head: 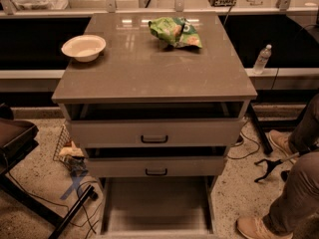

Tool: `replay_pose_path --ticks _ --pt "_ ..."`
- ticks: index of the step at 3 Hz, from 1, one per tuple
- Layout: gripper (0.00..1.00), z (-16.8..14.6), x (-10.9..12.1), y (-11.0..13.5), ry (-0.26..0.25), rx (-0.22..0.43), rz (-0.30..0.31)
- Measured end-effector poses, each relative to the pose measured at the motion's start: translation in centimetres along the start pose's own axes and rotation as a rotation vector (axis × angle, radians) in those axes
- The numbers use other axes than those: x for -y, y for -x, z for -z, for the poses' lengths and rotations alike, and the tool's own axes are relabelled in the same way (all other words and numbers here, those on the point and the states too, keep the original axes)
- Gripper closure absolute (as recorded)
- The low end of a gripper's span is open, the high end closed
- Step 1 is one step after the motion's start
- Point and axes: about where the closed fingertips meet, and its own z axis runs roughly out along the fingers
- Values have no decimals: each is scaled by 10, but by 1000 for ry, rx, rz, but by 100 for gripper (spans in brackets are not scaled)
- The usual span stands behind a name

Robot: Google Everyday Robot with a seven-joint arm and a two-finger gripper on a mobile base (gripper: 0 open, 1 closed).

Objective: Close bottom drawer

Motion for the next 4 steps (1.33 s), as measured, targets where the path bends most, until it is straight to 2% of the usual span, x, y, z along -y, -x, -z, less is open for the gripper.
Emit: replay_pose_path --ticks 1,2,3,4 --pt "100 -26 16 -3 -14 13 24" --pt "100 -39 31 0 -32 30 52" --pt "100 -46 51 13 -58 52 94" --pt "100 -53 75 36 -79 71 151"
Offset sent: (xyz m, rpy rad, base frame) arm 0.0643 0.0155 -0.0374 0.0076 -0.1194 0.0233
